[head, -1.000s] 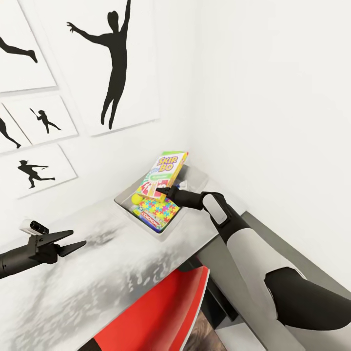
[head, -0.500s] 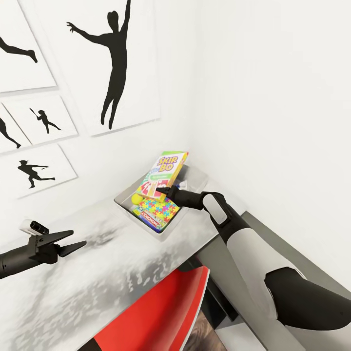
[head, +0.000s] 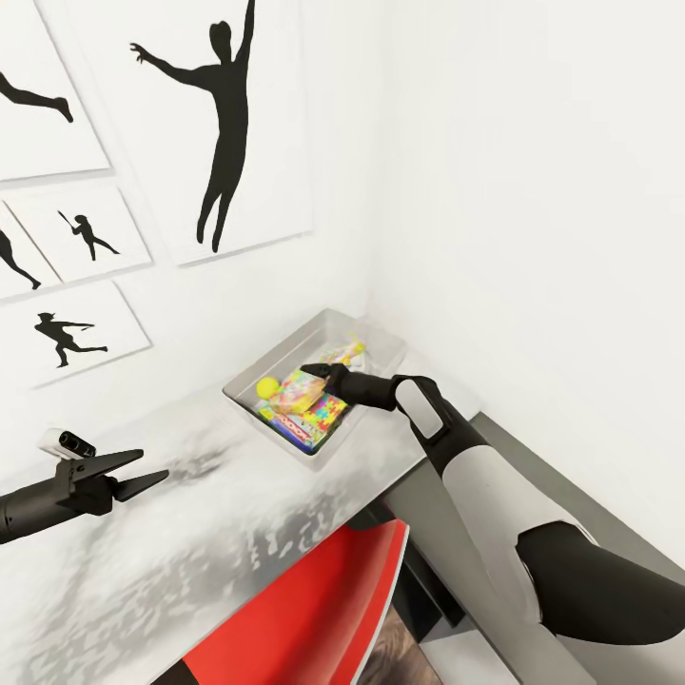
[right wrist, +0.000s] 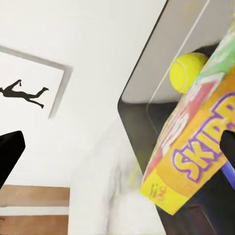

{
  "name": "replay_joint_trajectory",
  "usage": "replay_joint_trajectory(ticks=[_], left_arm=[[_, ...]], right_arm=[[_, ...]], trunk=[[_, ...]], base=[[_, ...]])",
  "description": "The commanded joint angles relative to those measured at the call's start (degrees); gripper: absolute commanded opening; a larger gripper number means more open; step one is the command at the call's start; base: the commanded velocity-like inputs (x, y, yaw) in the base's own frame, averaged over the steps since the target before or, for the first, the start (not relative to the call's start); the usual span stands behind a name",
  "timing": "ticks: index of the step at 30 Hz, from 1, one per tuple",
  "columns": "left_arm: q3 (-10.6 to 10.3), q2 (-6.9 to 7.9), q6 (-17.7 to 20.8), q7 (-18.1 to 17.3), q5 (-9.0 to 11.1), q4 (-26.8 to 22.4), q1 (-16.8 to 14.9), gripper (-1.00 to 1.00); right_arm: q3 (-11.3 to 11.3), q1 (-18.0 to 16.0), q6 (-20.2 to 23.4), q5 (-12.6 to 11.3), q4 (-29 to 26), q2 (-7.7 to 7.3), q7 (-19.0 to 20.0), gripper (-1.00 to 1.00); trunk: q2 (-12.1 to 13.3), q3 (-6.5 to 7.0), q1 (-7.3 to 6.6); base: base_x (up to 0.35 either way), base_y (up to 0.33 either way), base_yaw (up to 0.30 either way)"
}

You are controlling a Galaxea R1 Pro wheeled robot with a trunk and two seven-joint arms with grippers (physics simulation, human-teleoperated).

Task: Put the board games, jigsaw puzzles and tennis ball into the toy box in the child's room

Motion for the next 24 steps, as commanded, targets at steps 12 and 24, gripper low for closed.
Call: replay_joint_trajectory(ticks=[12, 24], left_arm=[[0.03, 0.02, 0.18, -0.18, -0.15, 0.01, -0.04, 1.00], [0.05, 0.03, 0.18, -0.23, -0.95, 0.01, -0.07, 1.00]], right_arm=[[-0.12, -0.05, 0.14, -0.21, -0.31, 0.00, 0.12, 1.00], [-0.35, 0.28, 0.22, -0.26, -4.26, 0.00, 0.03, 1.00]], trunk=[[-0.11, -0.10, 0.03], [-0.11, 0.29, 0.03]], base=[[0.000, 0.000, 0.000], [0.000, 0.000, 0.000]])
